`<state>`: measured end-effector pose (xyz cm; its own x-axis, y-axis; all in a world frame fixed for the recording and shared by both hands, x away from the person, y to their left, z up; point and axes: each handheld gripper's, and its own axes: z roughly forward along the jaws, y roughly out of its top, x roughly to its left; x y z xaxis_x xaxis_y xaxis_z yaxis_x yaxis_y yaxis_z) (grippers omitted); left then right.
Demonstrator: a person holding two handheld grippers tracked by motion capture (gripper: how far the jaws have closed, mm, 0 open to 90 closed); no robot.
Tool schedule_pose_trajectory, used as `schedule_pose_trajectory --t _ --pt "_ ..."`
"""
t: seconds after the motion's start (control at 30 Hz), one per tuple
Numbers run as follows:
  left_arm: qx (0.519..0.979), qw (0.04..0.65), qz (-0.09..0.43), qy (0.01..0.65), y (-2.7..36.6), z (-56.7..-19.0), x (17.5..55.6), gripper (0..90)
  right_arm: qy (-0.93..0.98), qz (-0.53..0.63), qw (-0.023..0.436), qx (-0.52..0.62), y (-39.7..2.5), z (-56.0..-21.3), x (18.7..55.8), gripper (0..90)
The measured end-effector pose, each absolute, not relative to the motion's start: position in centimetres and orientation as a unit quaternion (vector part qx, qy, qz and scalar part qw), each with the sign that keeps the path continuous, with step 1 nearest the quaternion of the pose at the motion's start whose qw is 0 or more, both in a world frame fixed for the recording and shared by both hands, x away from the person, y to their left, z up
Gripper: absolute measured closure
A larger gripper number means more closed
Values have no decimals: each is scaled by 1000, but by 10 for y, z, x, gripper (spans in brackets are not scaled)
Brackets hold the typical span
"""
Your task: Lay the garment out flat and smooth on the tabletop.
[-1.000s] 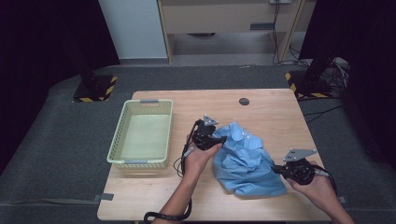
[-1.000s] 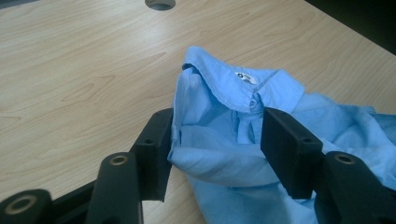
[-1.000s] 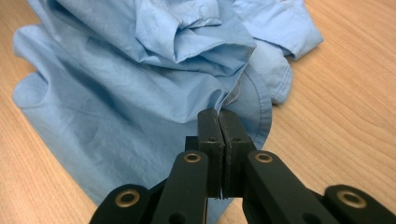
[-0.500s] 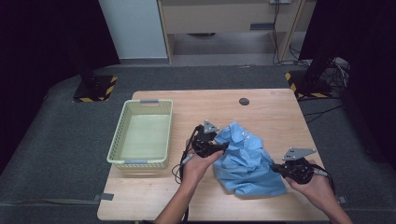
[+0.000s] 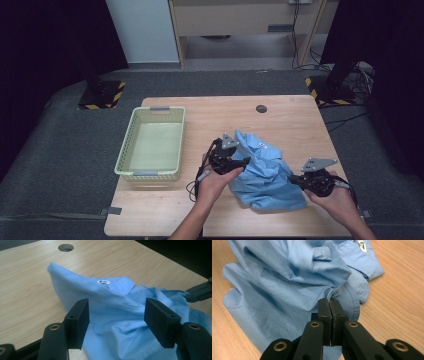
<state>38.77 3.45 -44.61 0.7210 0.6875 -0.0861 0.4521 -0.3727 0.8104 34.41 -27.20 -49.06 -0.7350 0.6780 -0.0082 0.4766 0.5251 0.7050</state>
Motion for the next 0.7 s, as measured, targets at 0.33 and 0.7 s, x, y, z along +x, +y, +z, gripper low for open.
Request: schedule_pose_trajectory --t 0.33,0.7 --pt "826 444 123 325 15 -448 375 363 862 354 145 333 -269 -489 344 894" --pt "839 444 118 292 -17 -450 371 315 860 355 145 336 -270 -489 345 889"
